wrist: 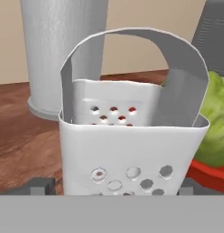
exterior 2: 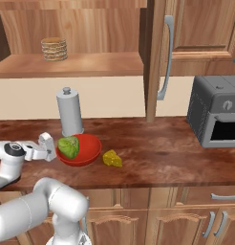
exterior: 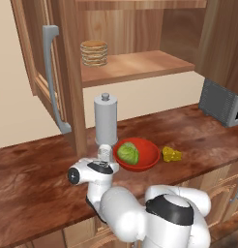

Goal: Pick the cheese from the fridge and the cheese grater from the cabinet and place them next to the salad bowl.

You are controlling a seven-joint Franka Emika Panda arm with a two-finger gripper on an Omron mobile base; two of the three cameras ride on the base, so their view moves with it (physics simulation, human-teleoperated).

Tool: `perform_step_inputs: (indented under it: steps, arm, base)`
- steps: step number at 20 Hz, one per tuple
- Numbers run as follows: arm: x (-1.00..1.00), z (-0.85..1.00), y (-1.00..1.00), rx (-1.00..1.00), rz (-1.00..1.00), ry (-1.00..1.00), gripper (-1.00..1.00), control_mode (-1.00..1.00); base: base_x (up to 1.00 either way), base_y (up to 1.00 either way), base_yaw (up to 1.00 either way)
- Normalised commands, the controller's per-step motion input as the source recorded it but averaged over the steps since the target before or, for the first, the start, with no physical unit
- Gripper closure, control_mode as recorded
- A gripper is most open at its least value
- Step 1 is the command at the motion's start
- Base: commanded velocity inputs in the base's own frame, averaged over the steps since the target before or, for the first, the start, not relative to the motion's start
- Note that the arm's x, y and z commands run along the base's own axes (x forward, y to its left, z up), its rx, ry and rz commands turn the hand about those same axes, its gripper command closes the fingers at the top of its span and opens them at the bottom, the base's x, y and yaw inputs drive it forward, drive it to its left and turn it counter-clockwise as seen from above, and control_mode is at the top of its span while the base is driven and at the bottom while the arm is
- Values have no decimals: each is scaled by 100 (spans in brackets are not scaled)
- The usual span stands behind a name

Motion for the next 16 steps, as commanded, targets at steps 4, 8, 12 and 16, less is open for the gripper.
perform_step_inputs:
  steps: [4, 8, 12, 16]
  arm:
    - [-1, 6, 1, 0, 0, 0, -100, -100]
    - [-7, 0, 0, 0, 0, 0, -100, -100]
    - [-25, 0, 4, 0, 0, 0, -100, -100]
    - [-36, 0, 12, 0, 0, 0, -100, -100]
  base:
    - [0, 0, 0]
    - [0, 0, 0]
    - [0, 0, 0]
    - [0, 0, 0]
